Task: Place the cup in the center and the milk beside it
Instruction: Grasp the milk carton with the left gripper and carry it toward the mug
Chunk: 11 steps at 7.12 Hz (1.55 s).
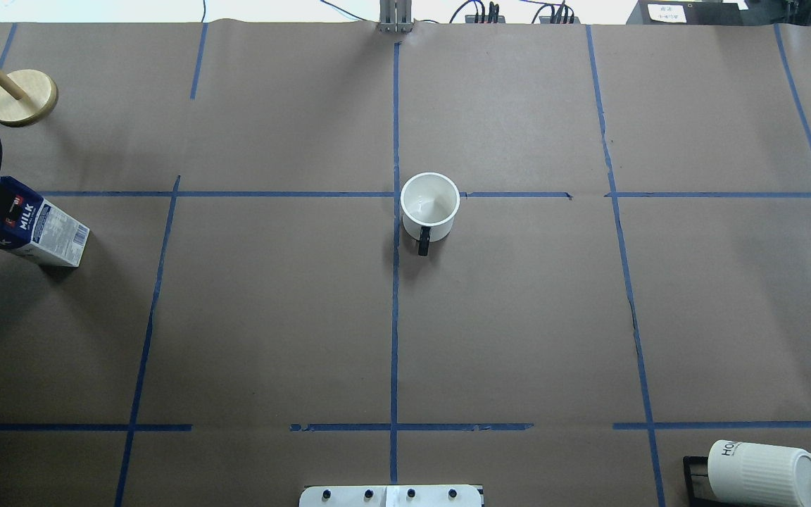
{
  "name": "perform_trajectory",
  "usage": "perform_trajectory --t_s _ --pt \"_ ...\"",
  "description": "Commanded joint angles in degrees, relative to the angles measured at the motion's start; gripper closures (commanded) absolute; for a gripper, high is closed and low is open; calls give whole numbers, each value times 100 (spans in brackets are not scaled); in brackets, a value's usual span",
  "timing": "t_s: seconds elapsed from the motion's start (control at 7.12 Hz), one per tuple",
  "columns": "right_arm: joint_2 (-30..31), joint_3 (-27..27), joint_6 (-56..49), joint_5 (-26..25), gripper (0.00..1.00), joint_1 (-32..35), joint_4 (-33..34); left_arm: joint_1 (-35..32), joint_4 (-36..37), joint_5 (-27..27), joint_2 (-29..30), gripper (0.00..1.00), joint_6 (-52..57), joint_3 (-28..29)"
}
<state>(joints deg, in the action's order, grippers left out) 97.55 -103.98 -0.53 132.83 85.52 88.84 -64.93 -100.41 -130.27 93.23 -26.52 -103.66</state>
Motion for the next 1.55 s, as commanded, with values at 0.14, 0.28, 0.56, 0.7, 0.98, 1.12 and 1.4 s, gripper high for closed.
perform_trajectory --t_s 0.14,0.28,0.56,0.7,0.98,1.12,1.4 --pt "36 -9 0 7 0 0 -7 -2 815 2 806 53 -151 -128" --pt "45 -9 0 7 0 0 -7 -2 1569 11 1394 52 -178 -207" --pt "45 -9 0 7 0 0 -16 407 2418 46 2581 51 -1340 -216" --pt "79 -9 0 15 0 0 -25 1081 2421 472 3134 51 -2296 -147" --pt "89 0 0 -2 0 0 -25 2086 2395 1283 4398 50 -3479 596" --pt "89 0 0 -2 0 0 -25 2176 2360 1302 5023 50 -3648 1288" --pt "80 9 0 -11 0 0 -25 2431 2124 1338 5144 50 -3598 1689"
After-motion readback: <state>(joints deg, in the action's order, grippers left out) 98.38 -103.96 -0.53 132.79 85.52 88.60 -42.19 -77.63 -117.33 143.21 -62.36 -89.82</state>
